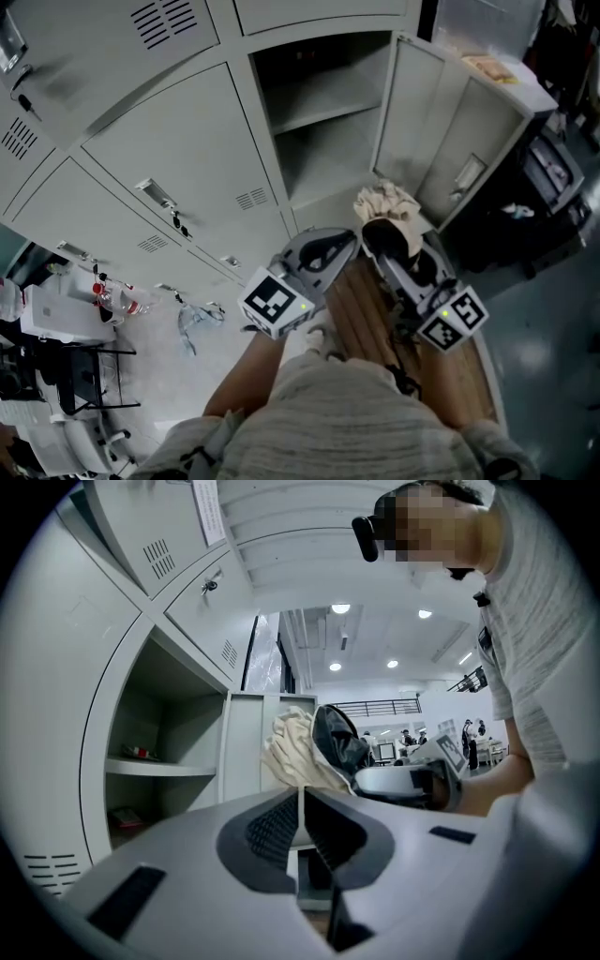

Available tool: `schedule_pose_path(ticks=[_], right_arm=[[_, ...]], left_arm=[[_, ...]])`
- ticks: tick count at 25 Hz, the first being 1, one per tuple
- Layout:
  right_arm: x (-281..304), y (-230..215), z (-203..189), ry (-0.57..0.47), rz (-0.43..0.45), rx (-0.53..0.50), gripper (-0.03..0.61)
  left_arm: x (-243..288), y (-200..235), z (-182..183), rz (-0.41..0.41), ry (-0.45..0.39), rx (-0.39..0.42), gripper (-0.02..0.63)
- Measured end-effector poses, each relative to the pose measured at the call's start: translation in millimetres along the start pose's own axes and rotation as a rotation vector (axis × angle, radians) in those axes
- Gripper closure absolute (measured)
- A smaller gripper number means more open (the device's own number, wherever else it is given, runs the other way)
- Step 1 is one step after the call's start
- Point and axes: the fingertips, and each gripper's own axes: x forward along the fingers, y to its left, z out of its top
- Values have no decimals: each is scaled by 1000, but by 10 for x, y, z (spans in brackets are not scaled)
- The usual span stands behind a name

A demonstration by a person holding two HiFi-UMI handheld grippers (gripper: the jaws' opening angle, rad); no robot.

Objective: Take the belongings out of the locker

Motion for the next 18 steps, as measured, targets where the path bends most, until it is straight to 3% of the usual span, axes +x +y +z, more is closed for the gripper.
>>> schedule_pose_path(ticks=[7,18], right_arm=[[-161,76,3,-16,15,-55,379],[-288,136,-77,-1,26,-32,379]], left_arm=[[-15,-113,18,-2,-3,0,609],[-124,-192,2,21,-3,-1,609]])
